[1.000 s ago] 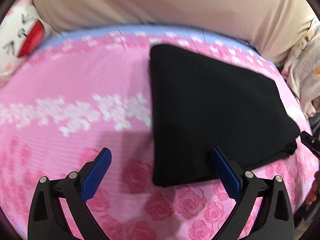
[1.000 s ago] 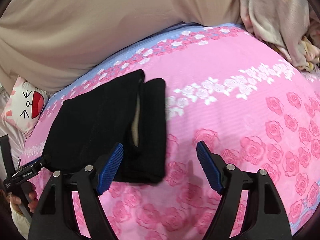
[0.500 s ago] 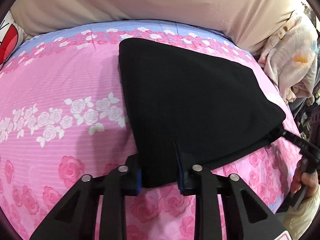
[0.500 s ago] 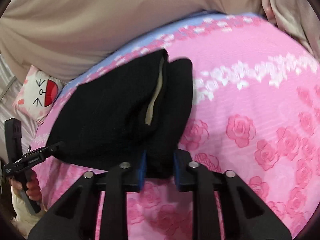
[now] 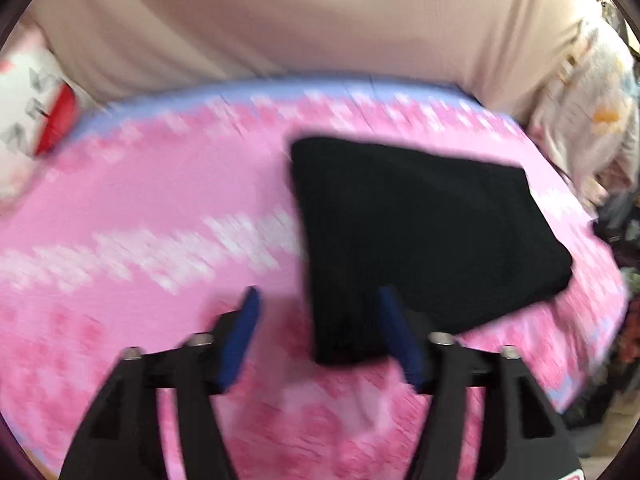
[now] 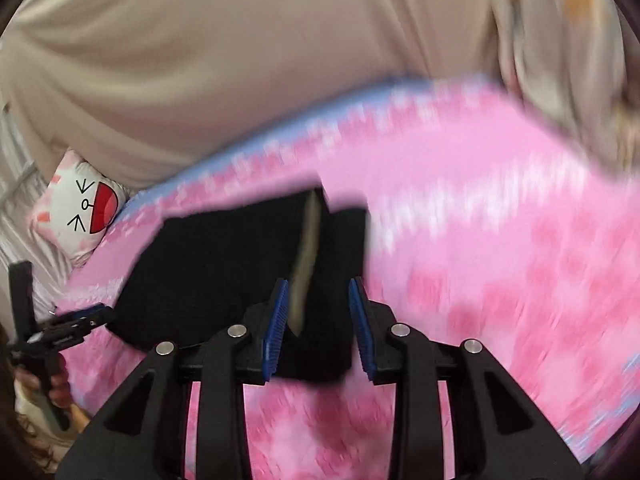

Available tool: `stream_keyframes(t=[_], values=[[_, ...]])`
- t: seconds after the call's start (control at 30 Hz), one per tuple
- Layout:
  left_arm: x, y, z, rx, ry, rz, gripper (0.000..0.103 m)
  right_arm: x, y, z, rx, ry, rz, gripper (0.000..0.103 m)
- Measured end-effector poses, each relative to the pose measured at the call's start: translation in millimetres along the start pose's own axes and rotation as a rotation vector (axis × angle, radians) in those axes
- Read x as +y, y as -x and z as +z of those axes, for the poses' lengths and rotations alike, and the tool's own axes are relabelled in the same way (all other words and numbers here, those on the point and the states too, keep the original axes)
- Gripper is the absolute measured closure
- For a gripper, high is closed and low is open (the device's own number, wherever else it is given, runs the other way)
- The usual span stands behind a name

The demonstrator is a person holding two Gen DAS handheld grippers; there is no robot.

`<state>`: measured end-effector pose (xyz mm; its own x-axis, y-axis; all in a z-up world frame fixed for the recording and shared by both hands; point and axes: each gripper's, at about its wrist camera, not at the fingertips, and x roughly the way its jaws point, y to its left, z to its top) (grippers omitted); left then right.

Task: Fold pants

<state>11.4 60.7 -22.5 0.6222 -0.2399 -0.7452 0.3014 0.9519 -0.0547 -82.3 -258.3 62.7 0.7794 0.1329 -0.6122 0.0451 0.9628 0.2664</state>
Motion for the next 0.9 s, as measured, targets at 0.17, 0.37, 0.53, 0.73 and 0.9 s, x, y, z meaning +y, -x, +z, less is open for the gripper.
stream_keyframes(t=[0.17, 0.37, 0.53, 0.73, 0.9], values=[[0.8, -0.9, 19.5, -0.069, 0.028, 0.136, 0.034, 59.6, -46.0, 27.3, 0.006, 0.171, 0.08, 0.073], [-13.5, -40.7, 3.4, -0.036, -0.057, 0.317, 0.024, 11.8, -135.8, 5.8, 0.176, 0.035, 0.032, 0.077], [-6.3, -45.0, -7.5, -0.066, -0.067, 0.357, 0.019, 68.6, -103.7, 46.4, 0.107, 0.079, 0.124, 0.072], [22.6, -22.2, 2.7, -0.084, 0.063, 0.296, 0.019, 163.7, -184.4, 47.8, 0.201, 0.194, 0.267, 0.073], [52.3, -19.2, -0.1, -0.062, 0.091, 0.425, 0.019, 189.2, -247.1, 36.5, 0.307, 0.214, 0.187, 0.069]])
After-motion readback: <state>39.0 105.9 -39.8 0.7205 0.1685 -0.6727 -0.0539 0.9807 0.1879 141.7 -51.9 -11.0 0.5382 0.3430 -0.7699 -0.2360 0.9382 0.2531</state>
